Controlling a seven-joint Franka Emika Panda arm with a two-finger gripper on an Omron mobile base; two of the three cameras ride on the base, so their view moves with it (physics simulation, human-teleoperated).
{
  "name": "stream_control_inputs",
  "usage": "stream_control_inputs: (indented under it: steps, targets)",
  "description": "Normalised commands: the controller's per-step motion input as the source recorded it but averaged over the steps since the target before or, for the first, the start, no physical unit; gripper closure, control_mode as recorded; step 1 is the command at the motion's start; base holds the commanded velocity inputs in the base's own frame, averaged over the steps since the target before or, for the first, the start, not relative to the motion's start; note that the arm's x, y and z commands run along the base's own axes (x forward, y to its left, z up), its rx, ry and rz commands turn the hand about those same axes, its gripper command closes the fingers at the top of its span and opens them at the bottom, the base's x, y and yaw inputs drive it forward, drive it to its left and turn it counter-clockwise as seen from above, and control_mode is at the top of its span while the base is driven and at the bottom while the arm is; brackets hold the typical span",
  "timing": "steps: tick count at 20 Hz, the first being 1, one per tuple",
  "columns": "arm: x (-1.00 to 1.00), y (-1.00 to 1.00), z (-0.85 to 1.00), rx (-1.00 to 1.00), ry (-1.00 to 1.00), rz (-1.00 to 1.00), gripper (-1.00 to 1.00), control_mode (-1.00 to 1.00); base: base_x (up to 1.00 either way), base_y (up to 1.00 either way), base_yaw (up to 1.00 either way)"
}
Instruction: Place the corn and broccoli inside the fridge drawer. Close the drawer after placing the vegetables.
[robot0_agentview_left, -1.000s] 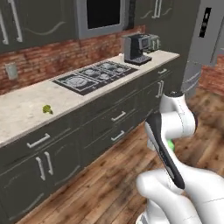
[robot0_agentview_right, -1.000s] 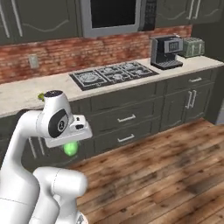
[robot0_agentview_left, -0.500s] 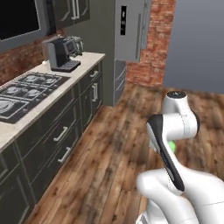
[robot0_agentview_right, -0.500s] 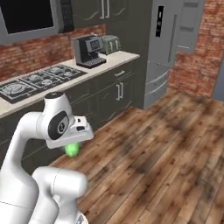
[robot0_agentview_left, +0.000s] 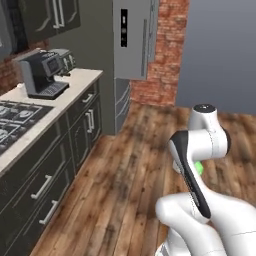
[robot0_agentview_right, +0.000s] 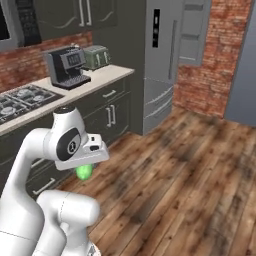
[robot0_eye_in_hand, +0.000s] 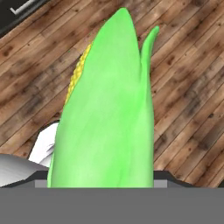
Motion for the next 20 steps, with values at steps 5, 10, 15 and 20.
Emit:
stream_control_inputs:
  steps: [5, 10, 15, 20]
  targets:
    - [0.00, 0.00, 0.00, 0.00, 0.00, 0.00, 1.00, 1.00, 1.00, -0.43, -0.08]
    - [0.00, 0.00, 0.00, 0.00, 0.00, 0.00, 1.00, 1.00, 1.00, -0.42, -0.06]
    - [0.00, 0.00, 0.00, 0.00, 0.00, 0.00, 1.00, 1.00, 1.00, -0.40, -0.03]
    - [0.00, 0.00, 0.00, 0.00, 0.00, 0.00, 1.00, 1.00, 1.00, -0.42, -0.02]
